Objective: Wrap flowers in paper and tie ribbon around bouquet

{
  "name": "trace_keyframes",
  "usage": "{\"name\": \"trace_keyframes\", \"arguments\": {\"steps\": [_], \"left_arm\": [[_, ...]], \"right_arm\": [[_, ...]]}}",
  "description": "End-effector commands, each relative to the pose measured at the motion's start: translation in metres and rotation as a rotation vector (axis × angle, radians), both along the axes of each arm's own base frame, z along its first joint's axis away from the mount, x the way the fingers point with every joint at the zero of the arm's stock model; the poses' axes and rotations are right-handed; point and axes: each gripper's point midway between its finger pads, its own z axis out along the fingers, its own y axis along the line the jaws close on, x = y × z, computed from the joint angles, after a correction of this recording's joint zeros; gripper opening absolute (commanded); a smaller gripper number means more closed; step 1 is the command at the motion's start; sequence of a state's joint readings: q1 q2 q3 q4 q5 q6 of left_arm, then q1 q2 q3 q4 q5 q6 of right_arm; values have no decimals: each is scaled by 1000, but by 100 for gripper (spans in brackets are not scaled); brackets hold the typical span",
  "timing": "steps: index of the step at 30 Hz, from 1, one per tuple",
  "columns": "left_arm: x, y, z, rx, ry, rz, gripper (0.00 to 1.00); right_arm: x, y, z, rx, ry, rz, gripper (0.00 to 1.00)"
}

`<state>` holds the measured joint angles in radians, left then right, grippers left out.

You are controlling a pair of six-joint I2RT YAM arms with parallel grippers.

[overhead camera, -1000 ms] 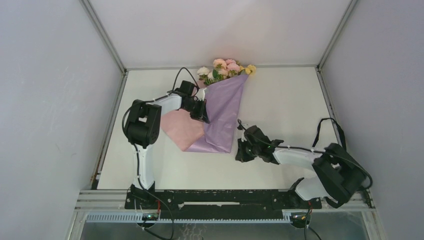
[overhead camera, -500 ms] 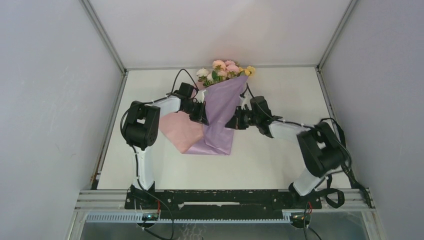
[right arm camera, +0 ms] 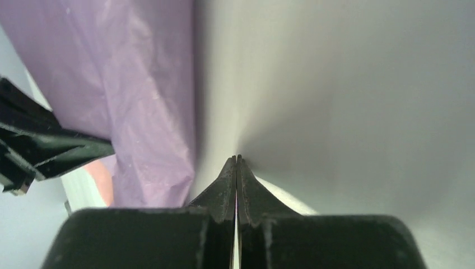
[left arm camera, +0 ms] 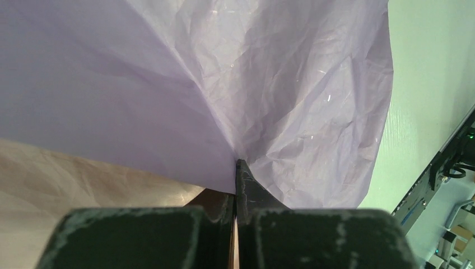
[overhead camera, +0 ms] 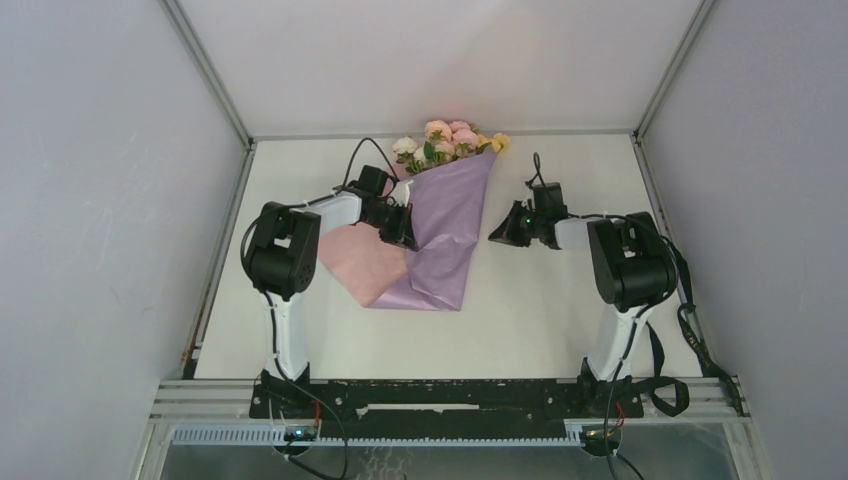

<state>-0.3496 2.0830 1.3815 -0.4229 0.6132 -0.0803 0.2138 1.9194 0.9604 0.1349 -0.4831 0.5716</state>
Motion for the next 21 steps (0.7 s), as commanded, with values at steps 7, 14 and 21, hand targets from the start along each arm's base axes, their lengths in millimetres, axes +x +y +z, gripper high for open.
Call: {"name": "trace_keyframes", "arguments": {"steps": [7, 14, 21], "left_arm": [[-17, -4, 6, -14, 10, -55, 0], [-18, -3, 4, -4, 18, -53, 0], [-19, -4, 2, -7, 33, -57, 0]], "right_arm": [[33, 19, 83, -16, -277, 136, 3], [96, 38, 85, 71, -289, 68, 4], [145, -1, 55, 9, -203, -79, 3]]}}
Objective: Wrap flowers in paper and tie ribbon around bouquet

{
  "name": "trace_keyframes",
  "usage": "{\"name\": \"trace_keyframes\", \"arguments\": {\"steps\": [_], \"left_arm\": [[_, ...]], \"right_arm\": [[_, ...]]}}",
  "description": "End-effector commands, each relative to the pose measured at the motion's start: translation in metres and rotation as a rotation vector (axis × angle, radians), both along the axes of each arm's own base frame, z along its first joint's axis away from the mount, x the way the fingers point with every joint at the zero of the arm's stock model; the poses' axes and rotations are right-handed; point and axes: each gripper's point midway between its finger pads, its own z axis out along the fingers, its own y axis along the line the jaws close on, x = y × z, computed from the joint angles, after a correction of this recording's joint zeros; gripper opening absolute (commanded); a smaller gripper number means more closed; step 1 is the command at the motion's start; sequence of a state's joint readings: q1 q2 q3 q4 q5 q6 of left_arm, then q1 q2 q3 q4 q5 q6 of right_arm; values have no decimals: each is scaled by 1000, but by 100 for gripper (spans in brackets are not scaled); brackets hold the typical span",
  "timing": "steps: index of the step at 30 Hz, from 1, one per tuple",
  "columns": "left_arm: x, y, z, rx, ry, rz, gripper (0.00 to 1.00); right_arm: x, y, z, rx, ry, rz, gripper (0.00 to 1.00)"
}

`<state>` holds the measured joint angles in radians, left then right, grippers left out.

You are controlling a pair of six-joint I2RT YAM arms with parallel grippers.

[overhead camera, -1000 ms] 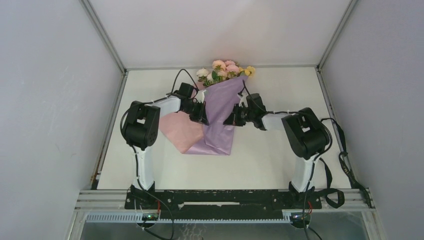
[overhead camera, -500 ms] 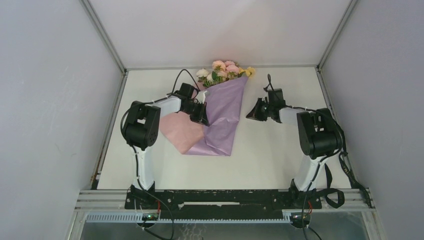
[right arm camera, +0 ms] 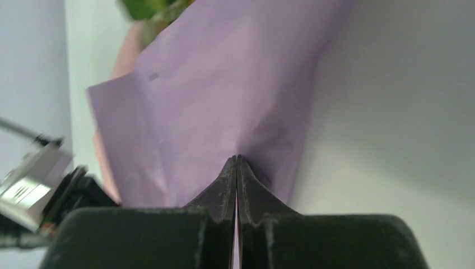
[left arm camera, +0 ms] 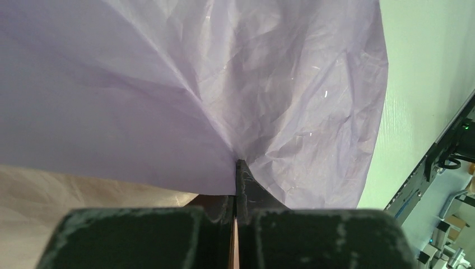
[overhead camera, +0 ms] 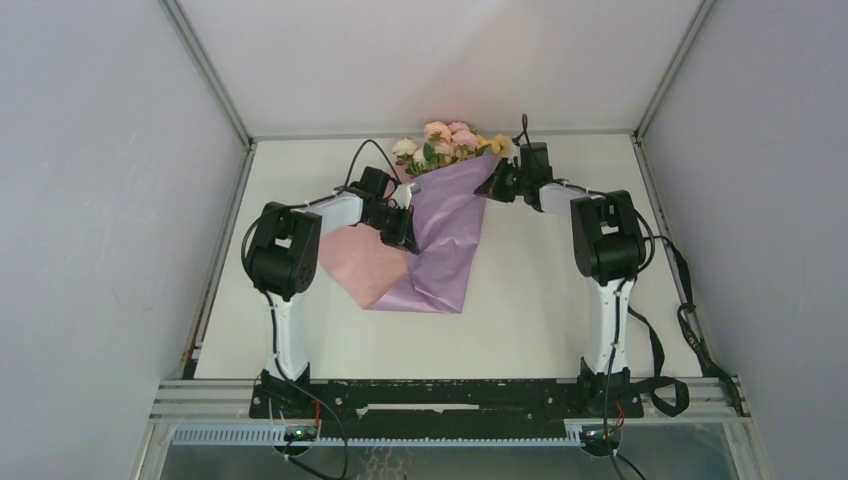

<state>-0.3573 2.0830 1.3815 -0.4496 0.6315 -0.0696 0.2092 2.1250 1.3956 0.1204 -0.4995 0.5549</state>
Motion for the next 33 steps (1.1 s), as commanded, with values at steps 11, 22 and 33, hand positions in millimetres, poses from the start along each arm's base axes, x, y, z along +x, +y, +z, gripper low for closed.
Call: {"name": "trace_keyframes", "arguments": {"steps": [11, 22, 33], "left_arm": [[-11, -1, 1, 5, 10, -38, 0], [-10, 1, -2, 19, 11, -24, 0], [-7, 4, -2, 37, 1, -15, 0]], "right_arm": [[48, -91, 30, -212, -12, -220, 5], [-156, 77, 16, -122, 46, 294, 4], [-251, 115, -58, -142, 193, 432, 0]]}}
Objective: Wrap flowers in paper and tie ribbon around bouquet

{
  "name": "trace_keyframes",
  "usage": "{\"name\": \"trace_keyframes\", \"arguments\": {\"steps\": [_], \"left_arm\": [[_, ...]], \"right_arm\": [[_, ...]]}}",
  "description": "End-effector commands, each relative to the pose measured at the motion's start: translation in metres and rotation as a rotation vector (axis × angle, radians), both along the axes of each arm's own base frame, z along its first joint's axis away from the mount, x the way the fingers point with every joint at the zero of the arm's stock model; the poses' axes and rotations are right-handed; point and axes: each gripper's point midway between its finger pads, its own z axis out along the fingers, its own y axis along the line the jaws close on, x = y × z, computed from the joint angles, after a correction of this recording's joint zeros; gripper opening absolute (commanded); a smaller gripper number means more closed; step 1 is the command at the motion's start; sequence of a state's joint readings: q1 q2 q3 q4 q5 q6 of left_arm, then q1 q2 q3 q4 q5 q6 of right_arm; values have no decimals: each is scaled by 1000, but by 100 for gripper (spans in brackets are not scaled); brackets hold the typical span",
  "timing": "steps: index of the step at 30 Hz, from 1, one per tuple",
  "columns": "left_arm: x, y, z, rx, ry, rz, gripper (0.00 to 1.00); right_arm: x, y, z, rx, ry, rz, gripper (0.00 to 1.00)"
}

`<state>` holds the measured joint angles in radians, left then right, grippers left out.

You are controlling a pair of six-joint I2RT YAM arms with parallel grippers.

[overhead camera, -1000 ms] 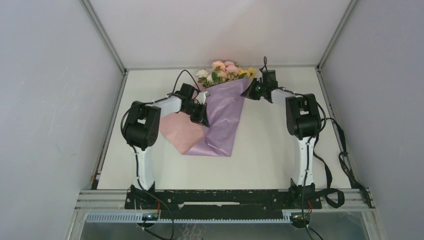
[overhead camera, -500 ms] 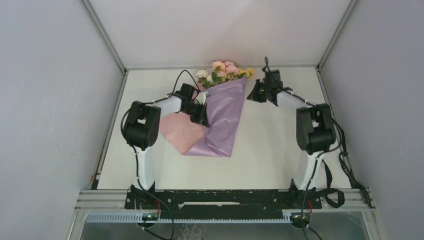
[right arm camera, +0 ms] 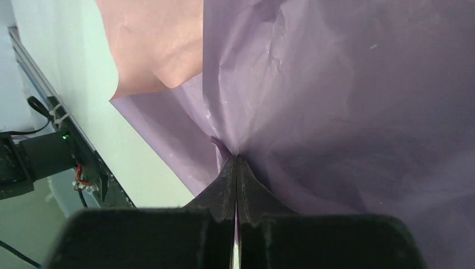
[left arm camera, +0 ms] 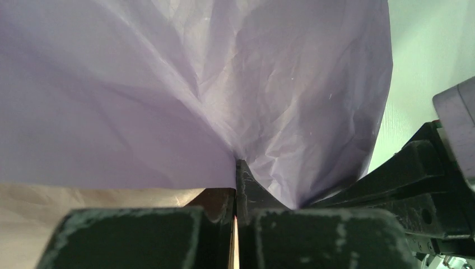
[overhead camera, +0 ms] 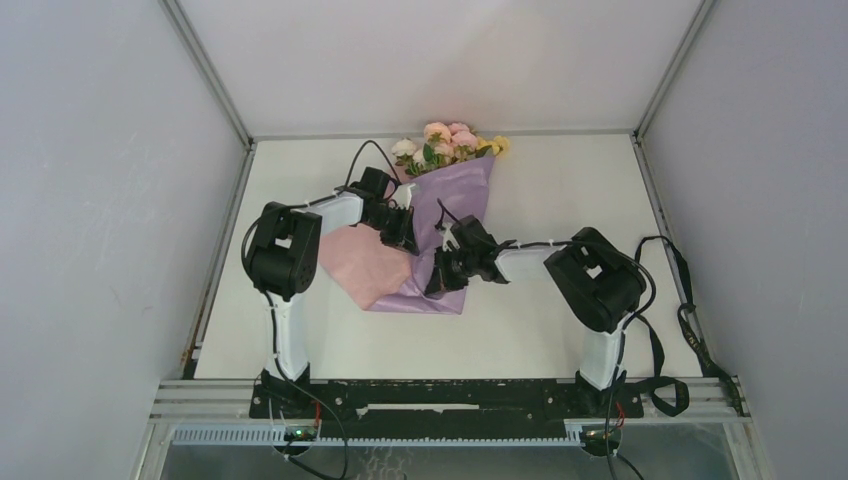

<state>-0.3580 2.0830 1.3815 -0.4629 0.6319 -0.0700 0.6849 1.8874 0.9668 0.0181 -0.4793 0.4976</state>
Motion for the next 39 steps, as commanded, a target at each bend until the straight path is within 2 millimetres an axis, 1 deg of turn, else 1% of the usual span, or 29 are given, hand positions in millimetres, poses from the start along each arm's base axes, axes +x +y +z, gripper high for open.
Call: {"name": "trace_keyframes", "arguments": {"steps": [1, 3, 4, 5, 7, 8, 9, 10, 11, 12, 13, 14, 15, 16, 18, 19, 20, 21, 23, 25, 27, 29, 31, 33, 36, 39], "left_arm": [[-4, 3, -1, 34, -12, -14, 0], [-2, 4, 0, 40, -17, -15, 1], [-1, 5, 2, 45, -22, -18, 5], [0, 5, 4, 48, -27, -23, 14], [4, 7, 16, 57, -53, -35, 41], [4, 10, 23, 69, -79, -57, 53], [2, 13, 37, 72, -119, -81, 59], [-4, 16, 51, 70, -156, -114, 59], [-12, 18, 65, 61, -200, -158, 53], [-23, 22, 79, 53, -242, -199, 45], [-35, 25, 89, 48, -283, -245, 35], [-50, 27, 97, 47, -320, -295, 26], [-67, 28, 99, 50, -343, -353, 21], [-86, 27, 94, 55, -358, -429, 19], [-122, 25, 74, 84, -368, -590, 15], [-134, 25, 60, 114, -373, -656, 14], [-141, 19, 48, 159, -399, -718, 13], [-141, 18, 37, 212, -430, -755, 13], [-129, 12, 23, 308, -507, -771, 12], [-112, 9, 20, 396, -563, -758, 11], [-107, 7, 17, 428, -548, -770, 11], [-99, 13, 10, 499, -561, -773, 11], [-97, 26, -4, 600, -583, -821, 11], [-109, 42, -19, 672, -571, -915, 11], [-139, 60, -37, 700, -507, -1035, 9], [-163, 77, -42, 692, -425, -1087, 6]], "right_arm": [[1, -8, -6, 14, -22, -69, 0], [-8, -11, -16, -1, -2, -67, 0], [-13, -11, -22, -11, 8, -59, 0], [-16, -12, -27, -24, 18, -57, 0], [-20, -13, -36, -34, 35, -63, 0], [-20, -14, -40, -34, 42, -72, 0], [-19, -15, -41, -31, 47, -84, 0], [-18, -17, -43, -27, 55, -97, 0], [-16, -18, -43, -17, 63, -112, 0], [-15, -20, -44, -5, 79, -129, 0], [-14, -21, -44, 13, 95, -146, 0], [-13, -22, -44, 30, 109, -164, 0], [-12, -23, -45, 45, 131, -184, 0], [-12, -23, -45, 54, 139, -192, 0], [-13, -22, -45, 58, 148, -196, 0], [-13, -22, -45, 58, 152, -201, 0], [-13, -22, -45, 57, 157, -205, 0], [-13, -23, -45, 55, 160, -211, 0], [-12, -25, -46, 46, 157, -218, 0], [-12, -25, -46, 44, 155, -221, 0], [-11, -25, -47, 40, 151, -224, 0], [-12, -24, -48, 37, 147, -222, 0], [-13, -24, -48, 33, 147, -220, 0], [-15, -25, -50, 27, 146, -224, 0], [-16, -29, -51, 20, 142, -234, 0], [-18, -35, -53, 8, 141, -243, 0]]}}
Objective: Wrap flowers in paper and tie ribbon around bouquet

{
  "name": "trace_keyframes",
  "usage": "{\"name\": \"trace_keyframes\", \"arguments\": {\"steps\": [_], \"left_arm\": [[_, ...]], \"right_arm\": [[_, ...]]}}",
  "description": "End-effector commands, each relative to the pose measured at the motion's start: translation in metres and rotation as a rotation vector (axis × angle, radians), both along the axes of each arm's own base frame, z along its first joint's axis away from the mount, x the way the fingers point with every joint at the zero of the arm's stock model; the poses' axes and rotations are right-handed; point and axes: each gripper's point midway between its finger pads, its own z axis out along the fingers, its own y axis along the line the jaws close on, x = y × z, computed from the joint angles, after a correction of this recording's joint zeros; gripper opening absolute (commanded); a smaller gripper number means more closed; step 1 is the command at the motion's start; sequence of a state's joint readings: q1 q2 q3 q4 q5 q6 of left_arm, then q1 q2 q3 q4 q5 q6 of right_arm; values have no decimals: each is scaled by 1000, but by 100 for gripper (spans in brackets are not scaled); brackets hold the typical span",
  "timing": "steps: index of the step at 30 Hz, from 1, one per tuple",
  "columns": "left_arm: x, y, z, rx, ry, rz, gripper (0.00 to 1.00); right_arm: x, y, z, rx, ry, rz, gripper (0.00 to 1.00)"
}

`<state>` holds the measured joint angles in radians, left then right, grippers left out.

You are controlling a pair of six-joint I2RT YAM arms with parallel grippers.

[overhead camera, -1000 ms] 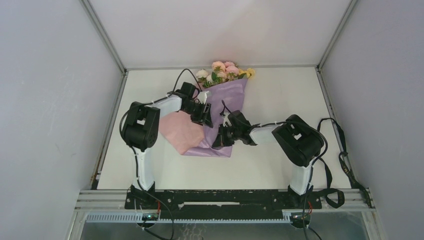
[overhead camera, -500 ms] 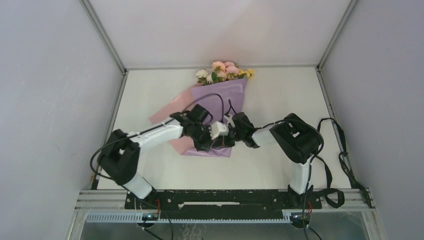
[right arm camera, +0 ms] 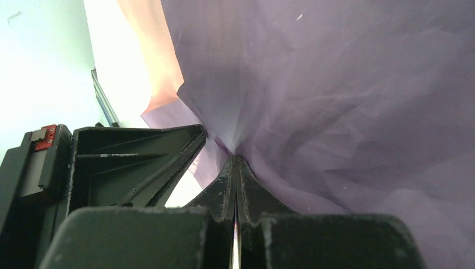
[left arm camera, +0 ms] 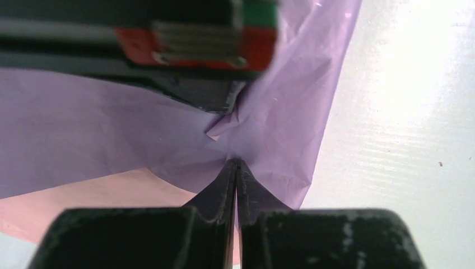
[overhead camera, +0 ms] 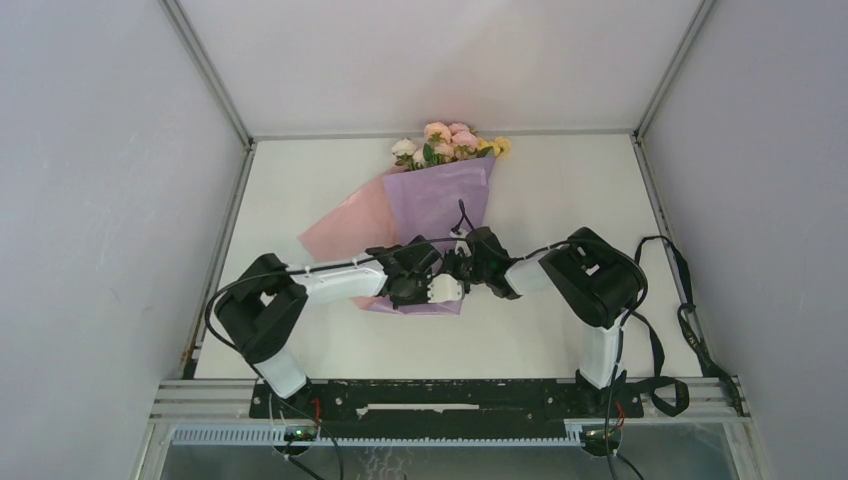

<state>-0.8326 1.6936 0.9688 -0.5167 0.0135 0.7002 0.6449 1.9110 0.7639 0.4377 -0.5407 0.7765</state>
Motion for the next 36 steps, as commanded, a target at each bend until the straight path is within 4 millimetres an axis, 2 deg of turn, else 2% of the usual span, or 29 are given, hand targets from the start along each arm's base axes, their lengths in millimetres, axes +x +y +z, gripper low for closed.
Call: {"name": "trace_keyframes", "arguments": {"steps": [1, 6, 13, 18, 20, 22, 23, 25, 26, 27, 30, 34, 36], "left_arm": [[-49, 60, -34, 217, 150, -66, 6], [-72, 87, -32, 280, 205, -97, 3], [-91, 106, -25, 325, 265, -108, 2], [-94, 109, -18, 305, 241, -116, 2], [-89, 113, -13, 306, 216, -94, 2], [-78, 107, -2, 200, 228, 11, 2], [-67, 102, 8, 117, 244, 102, 6], [-31, 95, 33, -82, 254, 355, 11], [-5, 94, 51, -201, 242, 517, 16], [13, 97, 63, -312, 265, 668, 23], [42, 110, 85, -592, 388, 989, 39], [50, 125, 76, -674, 412, 1242, 62], [48, 131, 64, -674, 438, 1395, 68]], "right_arm": [[-20, -37, -49, -191, 79, -57, 0], [-21, -41, -51, -205, 85, -56, 0], [-20, -46, -52, -222, 80, -62, 0], [-19, -48, -53, -232, 79, -63, 0], [-19, -49, -53, -234, 79, -63, 0], [-19, -49, -53, -234, 77, -63, 0], [-19, -48, -53, -234, 78, -63, 0], [-20, -48, -53, -234, 77, -62, 0], [-20, -47, -53, -234, 76, -61, 0], [-21, -47, -53, -237, 75, -61, 0], [-21, -46, -52, -238, 68, -55, 0], [-20, -46, -52, -234, 63, -53, 0], [-18, -47, -51, -231, 60, -57, 0]]}}
